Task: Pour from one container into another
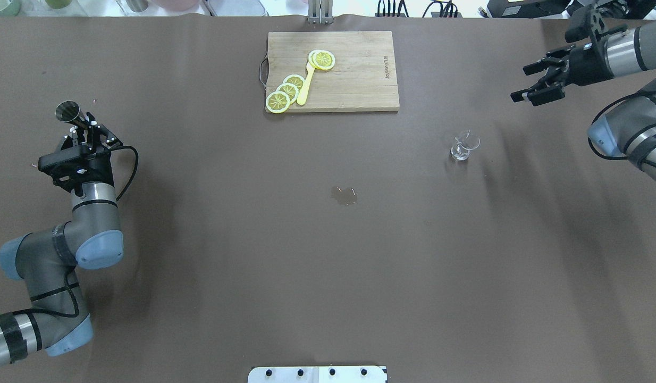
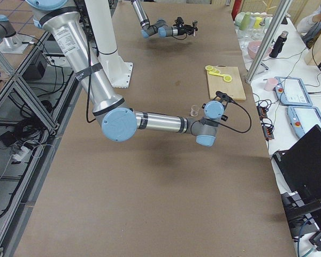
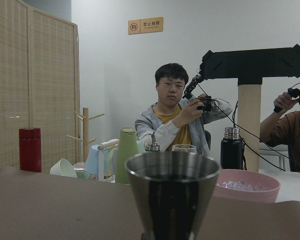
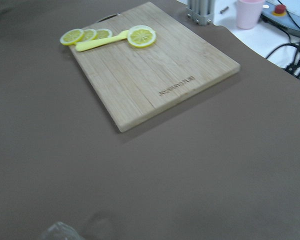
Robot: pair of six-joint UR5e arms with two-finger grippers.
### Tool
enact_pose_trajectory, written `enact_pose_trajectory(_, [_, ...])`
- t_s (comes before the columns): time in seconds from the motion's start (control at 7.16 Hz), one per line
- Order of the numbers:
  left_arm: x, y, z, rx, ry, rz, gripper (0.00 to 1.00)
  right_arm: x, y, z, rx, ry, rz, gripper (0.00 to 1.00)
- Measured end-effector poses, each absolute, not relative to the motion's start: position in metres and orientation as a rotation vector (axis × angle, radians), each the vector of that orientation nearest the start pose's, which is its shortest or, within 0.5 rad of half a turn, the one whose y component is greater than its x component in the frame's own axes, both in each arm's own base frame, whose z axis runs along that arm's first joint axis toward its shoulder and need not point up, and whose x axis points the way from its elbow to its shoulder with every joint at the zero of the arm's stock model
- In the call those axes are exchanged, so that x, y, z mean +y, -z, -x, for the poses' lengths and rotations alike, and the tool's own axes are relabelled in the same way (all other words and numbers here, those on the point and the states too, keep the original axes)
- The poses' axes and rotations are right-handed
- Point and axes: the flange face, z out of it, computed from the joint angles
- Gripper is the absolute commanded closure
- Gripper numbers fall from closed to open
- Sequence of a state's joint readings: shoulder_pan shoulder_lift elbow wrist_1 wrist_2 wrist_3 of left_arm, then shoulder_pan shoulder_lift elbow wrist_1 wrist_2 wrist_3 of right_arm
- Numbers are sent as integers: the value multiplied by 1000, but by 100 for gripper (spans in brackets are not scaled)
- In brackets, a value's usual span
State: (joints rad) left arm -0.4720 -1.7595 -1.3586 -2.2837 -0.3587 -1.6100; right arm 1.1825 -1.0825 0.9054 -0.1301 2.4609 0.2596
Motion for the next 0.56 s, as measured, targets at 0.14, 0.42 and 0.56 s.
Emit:
enact_pose_trajectory(0.14, [-460, -558, -409, 325, 858, -1307, 100, -654, -551, 184, -1114, 619, -776, 0])
enact_pose_trajectory(0.42, [-459, -565, -412, 301, 873, -1313, 100, -669, -569, 144, -1185, 515, -535, 0])
enact_pose_trajectory(0.56, [-457, -566, -413, 301, 873, -1314, 100, -672, -575, 134, -1201, 476, -470, 0])
